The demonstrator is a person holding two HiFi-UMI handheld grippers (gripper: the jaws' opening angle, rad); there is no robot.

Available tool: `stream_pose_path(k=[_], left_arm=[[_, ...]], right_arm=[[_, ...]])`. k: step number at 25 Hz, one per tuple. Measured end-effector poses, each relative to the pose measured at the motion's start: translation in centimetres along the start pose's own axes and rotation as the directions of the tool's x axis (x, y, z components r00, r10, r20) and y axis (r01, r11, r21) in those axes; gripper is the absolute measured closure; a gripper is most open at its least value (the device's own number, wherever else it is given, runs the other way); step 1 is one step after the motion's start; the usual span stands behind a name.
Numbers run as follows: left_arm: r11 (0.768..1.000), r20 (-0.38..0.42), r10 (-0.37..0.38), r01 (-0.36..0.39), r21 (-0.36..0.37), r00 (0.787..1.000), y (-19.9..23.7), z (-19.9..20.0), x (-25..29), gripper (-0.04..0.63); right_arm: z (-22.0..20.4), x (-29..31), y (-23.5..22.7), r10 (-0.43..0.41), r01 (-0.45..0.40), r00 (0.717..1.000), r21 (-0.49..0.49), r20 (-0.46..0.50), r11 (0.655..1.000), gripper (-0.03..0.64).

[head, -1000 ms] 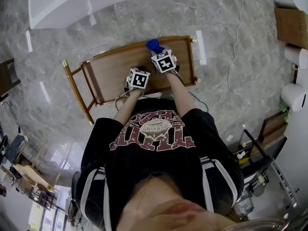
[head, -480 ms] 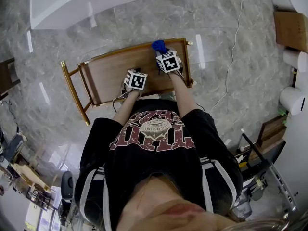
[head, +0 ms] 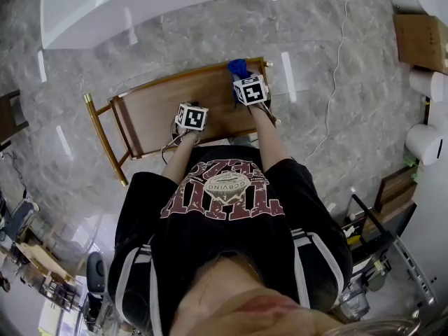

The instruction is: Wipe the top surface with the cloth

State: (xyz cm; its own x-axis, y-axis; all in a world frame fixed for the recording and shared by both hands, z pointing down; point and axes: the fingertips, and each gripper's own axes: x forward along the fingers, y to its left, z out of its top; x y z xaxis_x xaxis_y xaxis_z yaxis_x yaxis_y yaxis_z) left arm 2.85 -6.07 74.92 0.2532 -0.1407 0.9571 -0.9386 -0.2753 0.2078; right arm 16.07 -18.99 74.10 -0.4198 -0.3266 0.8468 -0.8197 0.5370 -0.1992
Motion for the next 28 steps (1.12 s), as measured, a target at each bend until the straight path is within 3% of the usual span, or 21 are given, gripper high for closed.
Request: stream_pose_path(k=[13,28], left_arm=[[1.0,-0.006,0.006,-0.006,0.005,1.0,0.2,0.0,-0.1,0.546],[1.0,-0.043,0.006,-0.005,0.02,0.999,0.2,0.2,0.2,0.546]], right_arm=[[-0.7,-1.8,-5.0,-0.093,0.093,0.996,0.006,-0.008,0.996,0.551],[-1.3,-2.6,-5.6,-0.139,0.139,0.99,-0.006,-0.018,0.99,0.552]])
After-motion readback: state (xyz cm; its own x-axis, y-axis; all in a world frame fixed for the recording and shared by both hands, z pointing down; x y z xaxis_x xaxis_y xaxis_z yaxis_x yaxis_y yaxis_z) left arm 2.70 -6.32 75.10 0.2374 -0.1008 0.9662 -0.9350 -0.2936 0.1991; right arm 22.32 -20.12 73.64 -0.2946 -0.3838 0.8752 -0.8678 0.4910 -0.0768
